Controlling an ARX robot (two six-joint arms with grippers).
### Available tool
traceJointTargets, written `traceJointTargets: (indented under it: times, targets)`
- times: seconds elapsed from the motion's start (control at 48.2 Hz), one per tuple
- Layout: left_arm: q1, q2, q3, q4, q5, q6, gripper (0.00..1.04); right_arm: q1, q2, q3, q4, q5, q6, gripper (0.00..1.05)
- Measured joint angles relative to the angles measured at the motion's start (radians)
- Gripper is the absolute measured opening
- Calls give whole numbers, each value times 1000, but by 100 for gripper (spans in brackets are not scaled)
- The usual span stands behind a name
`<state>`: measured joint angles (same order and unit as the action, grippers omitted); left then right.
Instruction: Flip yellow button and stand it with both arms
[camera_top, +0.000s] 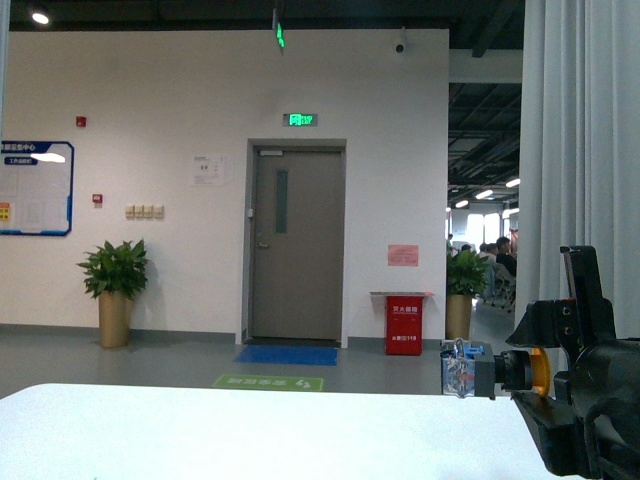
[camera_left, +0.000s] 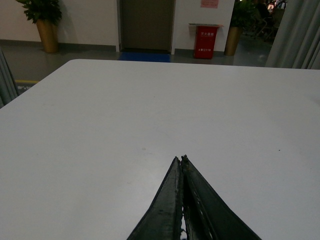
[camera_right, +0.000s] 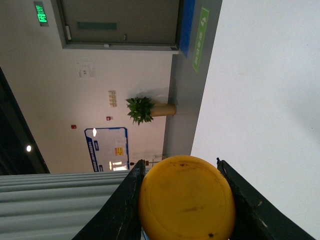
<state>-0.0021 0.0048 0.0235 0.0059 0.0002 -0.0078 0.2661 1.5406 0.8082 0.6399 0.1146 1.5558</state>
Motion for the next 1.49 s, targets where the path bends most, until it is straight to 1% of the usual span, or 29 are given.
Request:
traceJointTargets:
  times: [0.291, 0.311, 0.332, 0.415, 0.436, 0.519, 0.602, 0.643, 0.664, 0.685, 0.83, 0.913, 0.975, 1.017, 1.038, 1.058, 1.1, 1.162, 1.287, 1.39, 1.494]
  targets:
    - [0, -2, 0, -5, 0, 0, 4, 0, -3, -2, 0, 0, -1, 36]
    - [0, -1, 0, -5, 0, -1, 5, 0, -3, -2, 0, 0, -1, 36]
    - [0, -1, 0, -5, 0, 0, 10, -1, -3, -2, 1, 0, -3, 36]
    - [0, -1, 0, -5, 0, 0, 25, -1, -8, -2, 2, 21, -38, 36]
    - [0, -1, 0, -5, 0, 0, 26, -1, -8, -2, 3, 24, -42, 36]
    - [0, -1, 0, -5, 0, 0, 39, -2, -23, -2, 10, 61, -117, 36]
    - [0, -1, 0, -5, 0, 0, 50, -3, -48, 3, 9, 89, -224, 36]
    - [0, -1, 0, -5, 0, 0, 57, -3, -57, 8, 14, 95, -284, 36]
    - [0, -1, 0, -5, 0, 0, 59, -4, -63, 12, 20, 100, -320, 36]
    - [0, -1, 0, -5, 0, 0, 62, -4, -66, 15, 23, 103, -330, 36]
    - [0, -1, 0, -5, 0, 0, 84, -3, -80, 40, 74, 135, -587, 36]
    - [0, -1, 0, -5, 0, 0, 100, 8, -77, 43, 159, 158, -821, 36]
    - [0, -1, 0, -5, 0, 2, 97, 18, -66, 43, 247, 158, -1053, 36]
    - [0, -1, 0, -5, 0, 2, 98, 23, -55, 43, 284, 156, -1180, 36]
    - [0, -1, 0, -5, 0, 2, 98, 25, -50, 43, 296, 155, -1217, 36]
    - [0, -1, 0, -5, 0, 2, 98, 27, -41, 43, 309, 153, -1298, 36]
    - [0, -1, 0, -5, 0, 2, 98, 30, -27, 43, 313, 153, -1403, 36]
    - [0, -1, 0, -5, 0, 2, 98, 30, -8, 43, 301, 153, -1511, 36]
    - [0, -1, 0, -5, 0, 2, 98, 14, 18, 44, 271, 136, -1633, 36]
    - [0, -1, 0, -5, 0, 2, 98, -13, 34, 51, 225, 113, -1661, 36]
    - [0, -1, 0, -5, 0, 2, 98, -68, 57, 81, 144, 102, -1664, 36]
